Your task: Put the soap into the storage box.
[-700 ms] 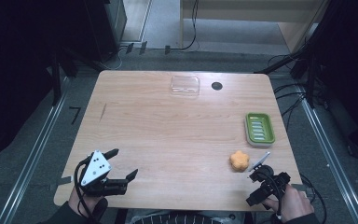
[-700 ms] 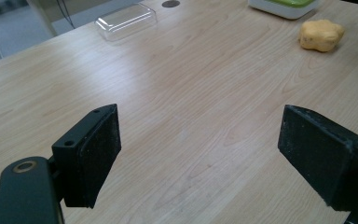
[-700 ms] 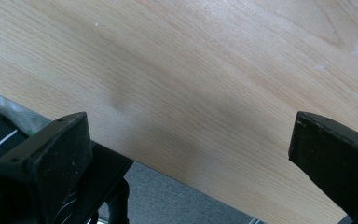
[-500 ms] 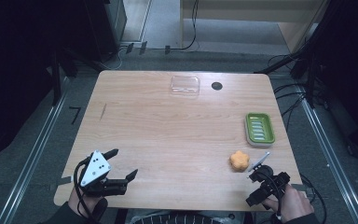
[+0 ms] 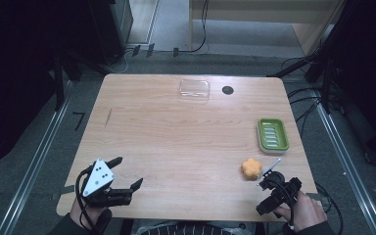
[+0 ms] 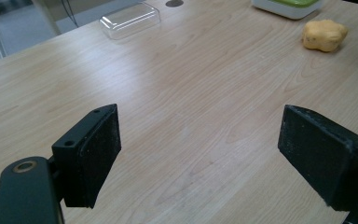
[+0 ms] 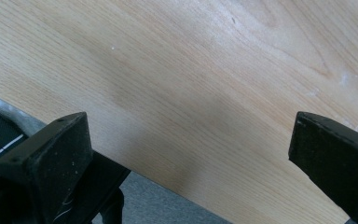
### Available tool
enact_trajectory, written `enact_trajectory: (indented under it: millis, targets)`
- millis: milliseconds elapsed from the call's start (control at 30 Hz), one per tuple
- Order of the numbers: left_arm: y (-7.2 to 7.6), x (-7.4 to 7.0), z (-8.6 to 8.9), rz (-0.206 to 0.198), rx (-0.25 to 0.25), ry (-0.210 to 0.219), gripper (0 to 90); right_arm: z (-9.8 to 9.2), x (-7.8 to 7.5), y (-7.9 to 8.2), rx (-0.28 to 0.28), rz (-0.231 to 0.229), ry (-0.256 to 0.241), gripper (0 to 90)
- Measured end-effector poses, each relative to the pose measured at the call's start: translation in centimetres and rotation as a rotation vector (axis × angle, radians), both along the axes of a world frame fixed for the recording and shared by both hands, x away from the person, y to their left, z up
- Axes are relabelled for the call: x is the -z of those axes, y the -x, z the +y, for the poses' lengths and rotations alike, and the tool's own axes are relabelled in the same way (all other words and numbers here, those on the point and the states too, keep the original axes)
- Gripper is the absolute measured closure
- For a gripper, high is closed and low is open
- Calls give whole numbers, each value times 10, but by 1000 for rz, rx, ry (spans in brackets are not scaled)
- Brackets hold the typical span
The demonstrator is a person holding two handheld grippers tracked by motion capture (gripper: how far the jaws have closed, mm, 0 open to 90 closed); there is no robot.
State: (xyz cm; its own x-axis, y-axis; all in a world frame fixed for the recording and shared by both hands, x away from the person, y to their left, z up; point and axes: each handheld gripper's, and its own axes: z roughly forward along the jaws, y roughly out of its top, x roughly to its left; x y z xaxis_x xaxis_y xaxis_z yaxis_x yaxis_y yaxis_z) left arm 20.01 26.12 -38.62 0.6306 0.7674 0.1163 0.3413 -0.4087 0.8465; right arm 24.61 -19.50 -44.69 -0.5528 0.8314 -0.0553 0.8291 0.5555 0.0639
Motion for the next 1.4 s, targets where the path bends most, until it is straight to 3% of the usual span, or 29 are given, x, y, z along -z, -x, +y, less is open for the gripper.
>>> enact_trajectory:
  millis: [667, 1400]
  targets:
    - [0, 0, 0, 6, 4, -1, 136, 21, -2, -23, -40, -41, 13, 0]
    - [0, 0, 0, 4, 0, 3, 136, 35, 1, -51, -57, -56, 4, 0]
